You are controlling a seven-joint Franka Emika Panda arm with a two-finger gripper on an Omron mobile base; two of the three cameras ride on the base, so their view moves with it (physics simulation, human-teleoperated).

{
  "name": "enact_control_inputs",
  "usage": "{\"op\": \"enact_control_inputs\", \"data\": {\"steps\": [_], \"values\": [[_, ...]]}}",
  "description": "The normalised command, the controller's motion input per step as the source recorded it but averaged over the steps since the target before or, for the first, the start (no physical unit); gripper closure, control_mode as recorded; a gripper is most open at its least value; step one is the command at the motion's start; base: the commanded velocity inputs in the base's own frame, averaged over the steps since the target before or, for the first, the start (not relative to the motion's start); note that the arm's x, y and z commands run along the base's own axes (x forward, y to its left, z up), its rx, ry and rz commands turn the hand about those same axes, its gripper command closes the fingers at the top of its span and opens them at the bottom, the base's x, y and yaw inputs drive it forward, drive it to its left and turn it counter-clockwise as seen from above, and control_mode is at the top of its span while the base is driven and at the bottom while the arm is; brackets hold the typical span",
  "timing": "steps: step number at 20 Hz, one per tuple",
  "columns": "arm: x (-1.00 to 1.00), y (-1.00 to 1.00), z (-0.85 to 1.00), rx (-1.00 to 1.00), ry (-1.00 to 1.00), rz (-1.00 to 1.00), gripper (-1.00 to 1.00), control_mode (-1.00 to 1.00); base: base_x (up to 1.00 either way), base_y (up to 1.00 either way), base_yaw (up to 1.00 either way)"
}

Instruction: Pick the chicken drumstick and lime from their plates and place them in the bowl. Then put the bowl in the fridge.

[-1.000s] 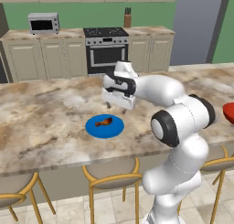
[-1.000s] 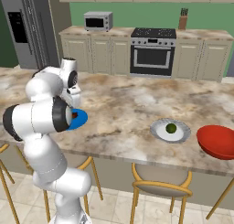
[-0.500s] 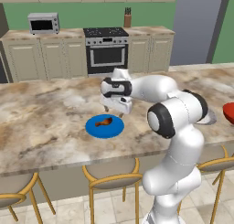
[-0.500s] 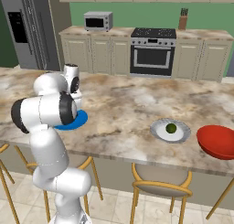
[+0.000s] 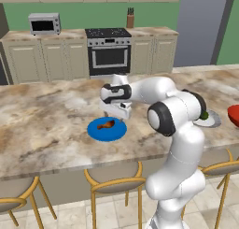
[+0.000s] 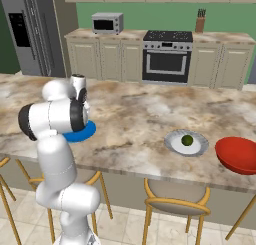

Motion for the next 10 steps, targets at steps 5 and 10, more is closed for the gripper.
{"op": "enact_control_inputs", "data": {"steps": [5,10], "values": [[0.04,0.09,-0.28,0.00,-0.07,0.00,-1.00,-1.00,0.00,0.00,0.00],[0.07,0.04,-0.20,0.00,-0.12,0.00,-1.00,-1.00,0.00,0.00,0.00]]}}
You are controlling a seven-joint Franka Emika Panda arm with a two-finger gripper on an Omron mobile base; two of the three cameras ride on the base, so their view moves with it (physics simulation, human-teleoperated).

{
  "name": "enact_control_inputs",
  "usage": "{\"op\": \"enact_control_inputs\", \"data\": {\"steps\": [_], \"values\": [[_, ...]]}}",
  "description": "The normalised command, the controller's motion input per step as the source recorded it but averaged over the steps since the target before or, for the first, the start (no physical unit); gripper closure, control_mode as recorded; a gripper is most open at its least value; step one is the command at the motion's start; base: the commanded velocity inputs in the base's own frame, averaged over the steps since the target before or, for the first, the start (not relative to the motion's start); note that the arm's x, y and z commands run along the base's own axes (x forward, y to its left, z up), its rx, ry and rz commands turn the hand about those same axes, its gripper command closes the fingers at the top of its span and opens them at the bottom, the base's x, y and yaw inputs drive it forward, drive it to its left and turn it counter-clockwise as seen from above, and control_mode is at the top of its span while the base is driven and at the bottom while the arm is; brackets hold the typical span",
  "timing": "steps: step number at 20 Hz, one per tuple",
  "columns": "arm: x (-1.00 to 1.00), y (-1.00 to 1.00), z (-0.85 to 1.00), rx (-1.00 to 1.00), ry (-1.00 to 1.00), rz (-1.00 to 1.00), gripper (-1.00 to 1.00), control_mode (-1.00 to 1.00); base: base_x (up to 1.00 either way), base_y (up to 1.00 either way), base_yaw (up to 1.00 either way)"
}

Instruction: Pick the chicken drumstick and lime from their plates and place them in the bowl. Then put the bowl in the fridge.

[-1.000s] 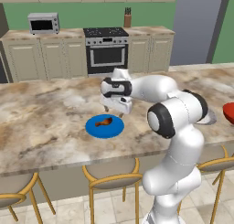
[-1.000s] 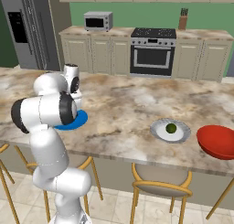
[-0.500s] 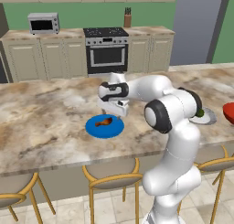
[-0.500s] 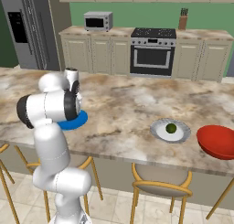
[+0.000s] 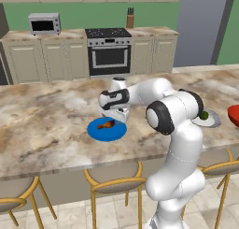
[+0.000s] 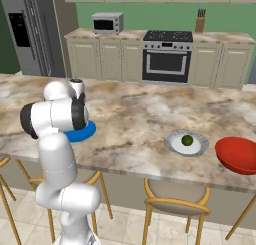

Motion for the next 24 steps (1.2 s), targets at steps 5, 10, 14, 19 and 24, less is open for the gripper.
{"op": "enact_control_inputs", "data": {"steps": [5,10,14,19,24], "values": [[0.05,0.00,-0.21,0.00,-0.13,0.00,-1.00,-1.00,0.00,0.00,0.00],[0.05,0.00,-0.22,0.00,-0.06,0.00,-1.00,-1.00,0.00,0.00,0.00],[0.18,0.00,-0.18,0.00,0.00,0.00,-1.00,-1.00,0.00,0.00,0.00],[0.21,0.00,-0.02,0.03,0.00,0.00,-1.00,-1.00,0.00,0.00,0.00],[0.21,0.02,0.00,0.04,0.00,0.00,-1.00,-1.00,0.00,0.00,0.00]]}}
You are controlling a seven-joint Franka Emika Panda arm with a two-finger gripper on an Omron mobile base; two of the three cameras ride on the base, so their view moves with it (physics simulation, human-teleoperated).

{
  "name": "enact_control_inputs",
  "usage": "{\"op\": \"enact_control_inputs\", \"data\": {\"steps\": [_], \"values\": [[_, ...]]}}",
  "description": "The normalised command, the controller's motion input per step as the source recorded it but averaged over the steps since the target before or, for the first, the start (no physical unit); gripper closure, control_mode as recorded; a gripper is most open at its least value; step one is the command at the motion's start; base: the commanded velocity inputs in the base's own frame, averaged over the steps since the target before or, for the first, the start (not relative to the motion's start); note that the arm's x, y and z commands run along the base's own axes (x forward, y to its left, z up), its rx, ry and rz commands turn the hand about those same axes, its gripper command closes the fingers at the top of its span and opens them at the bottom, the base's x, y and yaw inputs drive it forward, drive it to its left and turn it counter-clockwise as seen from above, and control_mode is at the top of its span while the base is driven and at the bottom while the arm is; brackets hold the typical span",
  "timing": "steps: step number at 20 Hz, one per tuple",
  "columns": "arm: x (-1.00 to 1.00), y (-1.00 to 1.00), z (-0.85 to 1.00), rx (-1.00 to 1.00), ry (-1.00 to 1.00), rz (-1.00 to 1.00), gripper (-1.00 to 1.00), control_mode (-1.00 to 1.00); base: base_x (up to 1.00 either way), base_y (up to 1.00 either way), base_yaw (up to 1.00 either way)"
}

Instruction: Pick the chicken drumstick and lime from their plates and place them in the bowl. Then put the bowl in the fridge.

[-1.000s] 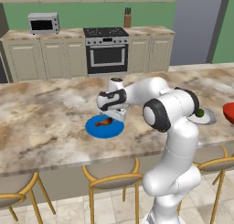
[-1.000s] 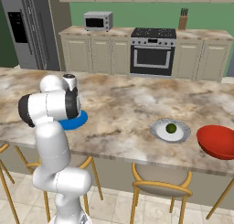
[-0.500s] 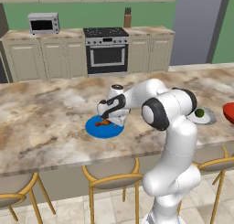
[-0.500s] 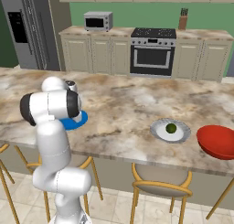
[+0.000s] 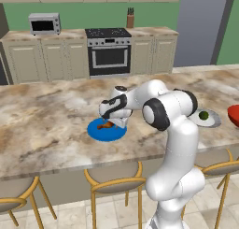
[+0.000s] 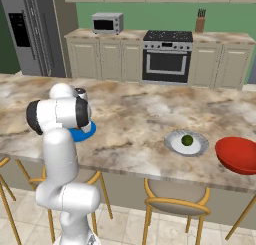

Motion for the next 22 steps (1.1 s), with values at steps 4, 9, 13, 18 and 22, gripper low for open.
{"op": "enact_control_inputs", "data": {"steps": [4,9,13,18,22], "values": [[0.16,0.05,-0.06,0.01,0.00,0.00,-1.00,-1.00,0.00,0.00,0.00],[0.02,0.10,-0.18,0.00,0.03,-0.02,-1.00,-1.00,0.00,0.00,0.00],[0.00,0.11,-0.20,0.00,0.09,-0.06,-1.00,-1.00,0.00,0.00,0.00],[-0.02,0.01,-0.10,0.01,0.02,-0.04,1.00,-1.00,0.00,0.00,0.00],[-0.22,0.00,-0.03,0.05,0.10,-0.03,1.00,-1.00,0.00,0.00,0.00]]}}
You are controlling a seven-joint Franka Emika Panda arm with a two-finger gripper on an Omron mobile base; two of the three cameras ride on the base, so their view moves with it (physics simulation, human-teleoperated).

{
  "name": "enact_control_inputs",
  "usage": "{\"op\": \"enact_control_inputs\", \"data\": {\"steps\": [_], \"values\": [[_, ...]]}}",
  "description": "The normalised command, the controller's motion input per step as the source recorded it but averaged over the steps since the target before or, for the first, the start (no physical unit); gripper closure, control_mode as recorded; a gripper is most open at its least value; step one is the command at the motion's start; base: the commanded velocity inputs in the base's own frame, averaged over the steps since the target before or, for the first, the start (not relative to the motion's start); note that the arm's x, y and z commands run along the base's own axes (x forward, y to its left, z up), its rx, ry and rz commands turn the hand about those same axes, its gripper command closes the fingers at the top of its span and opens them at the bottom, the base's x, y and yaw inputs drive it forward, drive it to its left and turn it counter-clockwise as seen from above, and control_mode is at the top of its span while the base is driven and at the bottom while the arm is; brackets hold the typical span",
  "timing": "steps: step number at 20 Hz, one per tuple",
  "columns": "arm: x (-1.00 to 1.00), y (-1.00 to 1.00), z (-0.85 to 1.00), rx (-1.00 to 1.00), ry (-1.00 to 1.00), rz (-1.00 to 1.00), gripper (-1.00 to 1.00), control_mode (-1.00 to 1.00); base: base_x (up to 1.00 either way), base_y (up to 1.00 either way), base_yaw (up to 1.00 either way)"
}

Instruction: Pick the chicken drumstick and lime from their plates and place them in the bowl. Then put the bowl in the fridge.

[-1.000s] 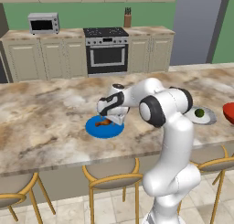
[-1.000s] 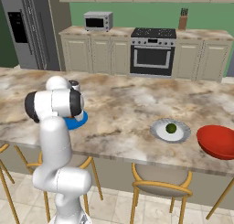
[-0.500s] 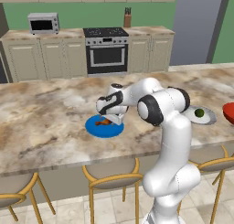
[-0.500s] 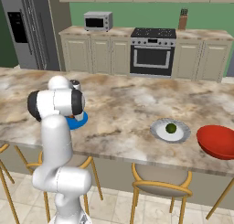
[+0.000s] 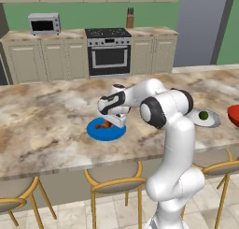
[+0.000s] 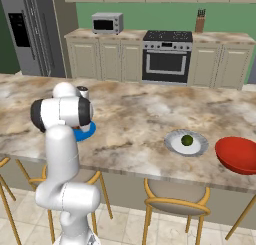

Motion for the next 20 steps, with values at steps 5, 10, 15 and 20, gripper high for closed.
{"op": "enact_control_inputs", "data": {"steps": [5,10,15,20], "values": [[-0.35,0.01,0.00,0.03,0.06,-0.01,1.00,-1.00,0.00,0.00,0.00],[-0.29,-0.07,0.20,0.06,0.00,0.00,1.00,-1.00,0.00,0.00,0.00],[-0.29,-0.20,0.50,0.05,0.00,0.00,1.00,-1.00,0.00,0.00,0.00],[-0.35,-0.30,0.54,0.05,0.01,0.00,1.00,-1.00,0.00,0.00,0.00]]}}
